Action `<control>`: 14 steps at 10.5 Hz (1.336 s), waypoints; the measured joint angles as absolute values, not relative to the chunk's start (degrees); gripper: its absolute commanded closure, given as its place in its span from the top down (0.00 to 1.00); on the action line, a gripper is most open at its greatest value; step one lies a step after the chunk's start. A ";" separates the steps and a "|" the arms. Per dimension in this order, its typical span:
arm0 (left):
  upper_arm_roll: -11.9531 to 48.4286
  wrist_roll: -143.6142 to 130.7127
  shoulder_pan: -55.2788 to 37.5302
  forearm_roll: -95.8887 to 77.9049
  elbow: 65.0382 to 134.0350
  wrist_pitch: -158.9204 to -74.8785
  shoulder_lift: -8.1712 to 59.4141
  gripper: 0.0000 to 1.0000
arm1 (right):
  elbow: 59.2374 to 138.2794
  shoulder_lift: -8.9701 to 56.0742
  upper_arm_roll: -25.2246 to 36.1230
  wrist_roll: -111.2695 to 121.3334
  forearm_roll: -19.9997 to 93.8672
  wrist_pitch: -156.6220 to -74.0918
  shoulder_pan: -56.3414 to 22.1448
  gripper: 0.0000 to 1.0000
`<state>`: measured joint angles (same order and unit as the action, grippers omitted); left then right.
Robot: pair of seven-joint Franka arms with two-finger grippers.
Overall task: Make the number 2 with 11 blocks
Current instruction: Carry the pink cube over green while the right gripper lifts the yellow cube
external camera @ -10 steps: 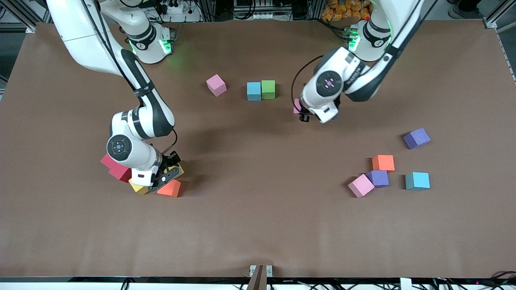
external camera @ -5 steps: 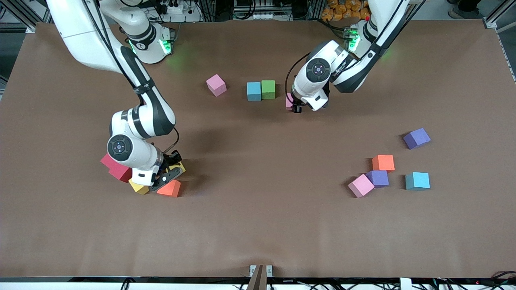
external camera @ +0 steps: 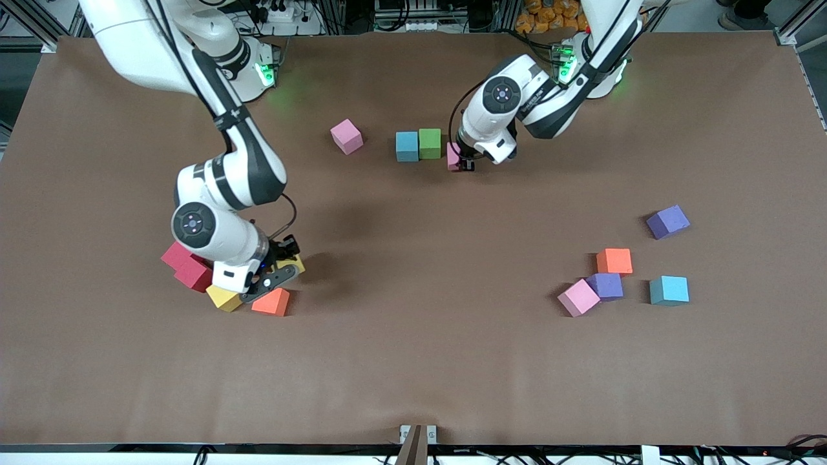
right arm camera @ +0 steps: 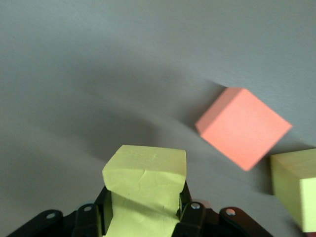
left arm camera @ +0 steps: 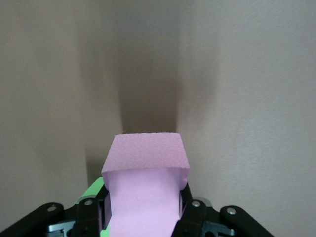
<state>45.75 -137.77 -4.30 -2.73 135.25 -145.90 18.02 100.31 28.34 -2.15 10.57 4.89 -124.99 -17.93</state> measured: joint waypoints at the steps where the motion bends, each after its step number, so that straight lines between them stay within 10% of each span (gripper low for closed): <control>1: 46.08 -137.79 -4.48 -2.73 136.21 -146.23 18.02 0.29 | 100.16 28.35 -2.18 7.52 4.92 -124.97 -19.61 0.36; 14: 46.96 -137.80 -7.34 -2.73 138.23 -149.03 18.26 0.52 | 100.17 27.78 -6.45 -19.98 5.09 -126.99 -30.17 0.37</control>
